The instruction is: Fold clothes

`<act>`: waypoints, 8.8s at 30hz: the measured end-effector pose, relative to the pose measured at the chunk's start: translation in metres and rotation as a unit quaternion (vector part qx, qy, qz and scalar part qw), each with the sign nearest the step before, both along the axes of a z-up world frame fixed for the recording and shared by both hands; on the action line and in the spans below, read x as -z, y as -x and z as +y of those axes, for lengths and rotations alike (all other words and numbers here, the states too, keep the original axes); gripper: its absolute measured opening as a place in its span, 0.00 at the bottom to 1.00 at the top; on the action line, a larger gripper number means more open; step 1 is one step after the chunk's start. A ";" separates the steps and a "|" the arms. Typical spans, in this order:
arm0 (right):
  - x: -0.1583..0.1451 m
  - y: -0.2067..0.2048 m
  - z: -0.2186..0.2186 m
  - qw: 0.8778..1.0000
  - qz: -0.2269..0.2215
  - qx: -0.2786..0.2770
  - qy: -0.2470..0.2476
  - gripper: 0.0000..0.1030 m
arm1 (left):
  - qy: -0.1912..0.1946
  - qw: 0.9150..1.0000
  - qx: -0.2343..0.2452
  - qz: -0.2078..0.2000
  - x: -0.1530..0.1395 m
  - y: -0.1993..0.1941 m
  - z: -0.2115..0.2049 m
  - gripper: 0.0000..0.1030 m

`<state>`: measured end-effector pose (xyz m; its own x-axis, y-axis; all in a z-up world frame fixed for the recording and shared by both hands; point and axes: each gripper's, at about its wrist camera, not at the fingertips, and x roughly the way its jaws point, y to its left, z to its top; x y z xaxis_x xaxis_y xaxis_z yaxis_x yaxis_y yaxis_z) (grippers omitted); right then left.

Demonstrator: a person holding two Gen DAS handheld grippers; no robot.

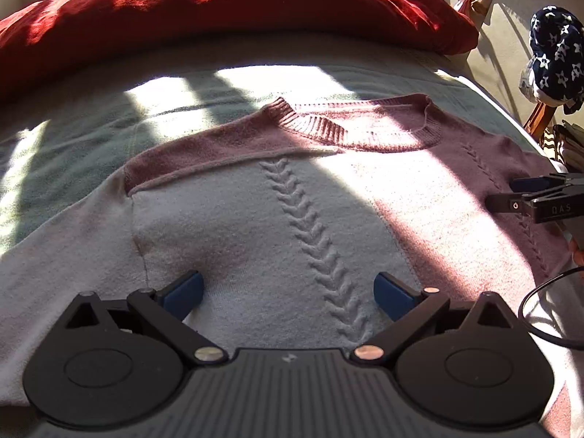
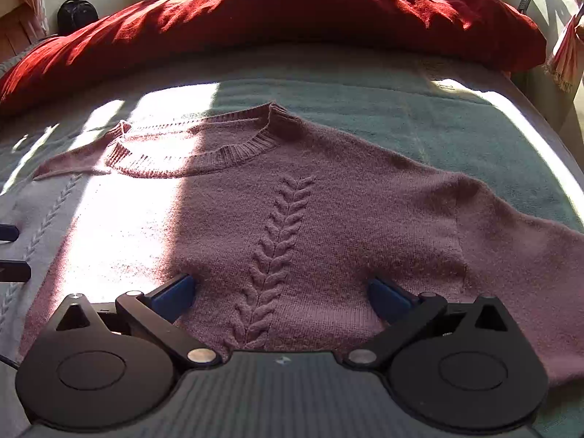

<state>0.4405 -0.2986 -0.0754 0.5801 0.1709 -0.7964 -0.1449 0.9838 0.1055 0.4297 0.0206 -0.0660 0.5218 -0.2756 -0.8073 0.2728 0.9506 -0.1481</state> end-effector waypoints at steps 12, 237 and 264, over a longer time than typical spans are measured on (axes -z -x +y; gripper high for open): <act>-0.003 0.018 -0.003 0.996 0.029 0.078 -0.007 1.00 | 0.022 0.999 -0.016 0.018 0.009 -0.027 0.000 0.97; -0.009 0.143 0.145 0.978 0.070 -0.189 0.051 1.00 | 0.113 0.990 -0.080 0.019 0.008 0.041 0.090 0.99; -0.038 0.136 0.208 0.973 0.052 -0.222 0.017 1.00 | 0.067 0.920 -0.383 -0.043 -0.001 0.065 0.368 0.99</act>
